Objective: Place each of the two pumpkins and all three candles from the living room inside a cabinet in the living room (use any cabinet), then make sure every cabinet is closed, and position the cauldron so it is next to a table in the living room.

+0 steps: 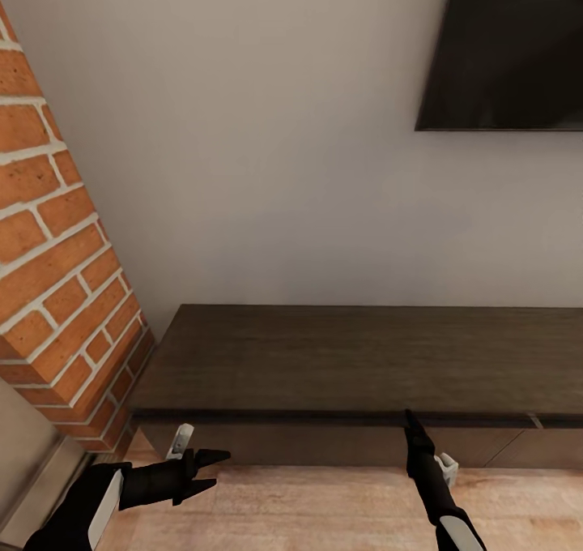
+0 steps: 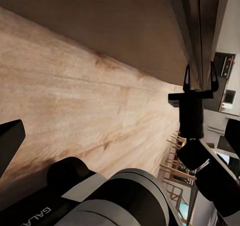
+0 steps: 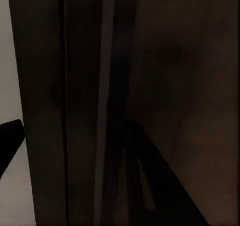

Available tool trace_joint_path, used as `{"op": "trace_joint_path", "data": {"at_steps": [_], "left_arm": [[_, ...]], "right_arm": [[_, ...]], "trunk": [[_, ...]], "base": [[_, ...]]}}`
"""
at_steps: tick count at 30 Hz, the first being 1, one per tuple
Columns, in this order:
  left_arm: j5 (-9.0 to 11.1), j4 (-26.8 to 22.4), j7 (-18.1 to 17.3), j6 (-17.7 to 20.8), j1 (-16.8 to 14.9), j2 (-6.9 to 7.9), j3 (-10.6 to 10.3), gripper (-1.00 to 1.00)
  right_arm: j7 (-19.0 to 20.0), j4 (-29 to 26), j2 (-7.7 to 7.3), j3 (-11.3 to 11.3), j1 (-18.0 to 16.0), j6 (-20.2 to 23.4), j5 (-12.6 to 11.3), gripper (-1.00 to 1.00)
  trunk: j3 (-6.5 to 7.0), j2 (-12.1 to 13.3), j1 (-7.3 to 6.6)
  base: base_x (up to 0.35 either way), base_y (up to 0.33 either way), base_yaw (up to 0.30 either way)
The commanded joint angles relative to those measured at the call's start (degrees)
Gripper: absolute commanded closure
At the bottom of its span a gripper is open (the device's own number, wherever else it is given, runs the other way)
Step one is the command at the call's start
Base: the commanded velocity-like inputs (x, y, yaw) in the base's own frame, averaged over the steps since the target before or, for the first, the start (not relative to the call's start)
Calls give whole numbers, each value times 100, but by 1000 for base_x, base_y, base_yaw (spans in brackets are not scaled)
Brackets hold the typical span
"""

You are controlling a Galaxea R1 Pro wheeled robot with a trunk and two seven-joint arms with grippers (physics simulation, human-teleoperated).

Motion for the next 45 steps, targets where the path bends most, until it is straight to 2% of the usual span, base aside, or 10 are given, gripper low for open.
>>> {"op": "trace_joint_path", "data": {"at_steps": [1,45], "left_arm": [[0,1,0,1,0,-1,0,-100],[0,1,0,-9,-1,-3,0,-100]], "right_arm": [[283,-12,1,13,-6,23,-37,100],[283,-12,-33,24,-8,28,-15,100]], "trunk": [[1,-1,-1],[1,-1,-1]], "base": [[-41,0,0],[-7,0,0]]}}
